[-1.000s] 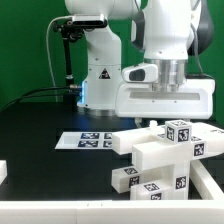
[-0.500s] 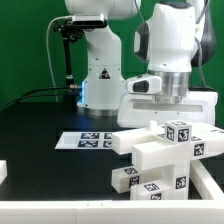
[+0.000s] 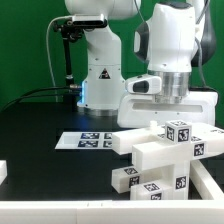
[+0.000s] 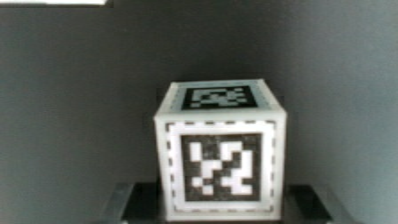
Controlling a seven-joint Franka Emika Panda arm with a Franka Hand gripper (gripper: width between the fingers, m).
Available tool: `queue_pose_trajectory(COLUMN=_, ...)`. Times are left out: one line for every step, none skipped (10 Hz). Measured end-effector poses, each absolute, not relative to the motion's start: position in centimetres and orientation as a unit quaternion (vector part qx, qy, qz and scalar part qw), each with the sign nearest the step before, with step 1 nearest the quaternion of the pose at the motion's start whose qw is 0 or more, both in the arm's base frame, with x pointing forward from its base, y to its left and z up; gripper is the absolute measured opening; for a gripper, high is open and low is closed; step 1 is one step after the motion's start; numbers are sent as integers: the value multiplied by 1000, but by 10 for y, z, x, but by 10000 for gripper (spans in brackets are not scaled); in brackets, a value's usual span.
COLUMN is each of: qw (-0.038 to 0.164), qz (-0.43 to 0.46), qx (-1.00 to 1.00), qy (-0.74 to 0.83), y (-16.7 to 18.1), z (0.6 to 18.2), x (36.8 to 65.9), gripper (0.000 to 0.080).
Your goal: Assemble chair
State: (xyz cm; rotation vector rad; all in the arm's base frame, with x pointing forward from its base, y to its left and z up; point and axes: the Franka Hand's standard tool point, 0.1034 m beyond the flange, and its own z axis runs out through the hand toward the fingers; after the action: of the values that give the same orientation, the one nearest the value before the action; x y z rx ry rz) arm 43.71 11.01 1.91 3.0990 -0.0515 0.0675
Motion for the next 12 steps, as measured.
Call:
queue_pose_trajectory(qw=21, qz=22, qx=999, qy=-17, y=110, z=19, x=437, gripper=282)
queue_pose_trajectory(qw=21, qz=22, qx=999, qy=-17, y=110, z=19, x=437, gripper=282)
queue_pose_trajectory(qw=21, qz=22, qx=999, qy=-17, y=110, z=19, x=437, gripper=282)
queue_pose_trajectory(qw=21, qz=22, qx=999, qy=-17, y=110, z=19, x=437, gripper=282)
queue_pose_trajectory(qw=21, qz=22, qx=999, qy=-17, y=110, z=19, x=437, gripper=282)
queue_pose_trajectory(qw=21, qz=16, qx=1000, qy=-17, y=111, z=21, x=435, gripper=282)
queue_pose_trajectory(qw=15, qz=0, qx=1000, qy=-16, y=116, z=38, x=432, gripper=282)
queue_pose_trajectory(qw=3, qz=-4, qx=1000, qy=-15, y=117, z=64, x=434, gripper=282)
queue_pose_trajectory(qw=-5, qz=-4, qx=1000, qy=-10, y=117, z=89, x=437, gripper=282)
queue_pose_trajectory(qw=-10, qz=-15, qx=1000, qy=-4, y=114, z=108, x=438, gripper=282)
queue_pose_trajectory(qw=-21, qz=-21, qx=1000, qy=3, y=106, z=136, x=448, gripper=282)
queue_pose_trajectory(qw=-24, qz=-14, qx=1000, qy=3, y=95, z=155, x=467, gripper=282)
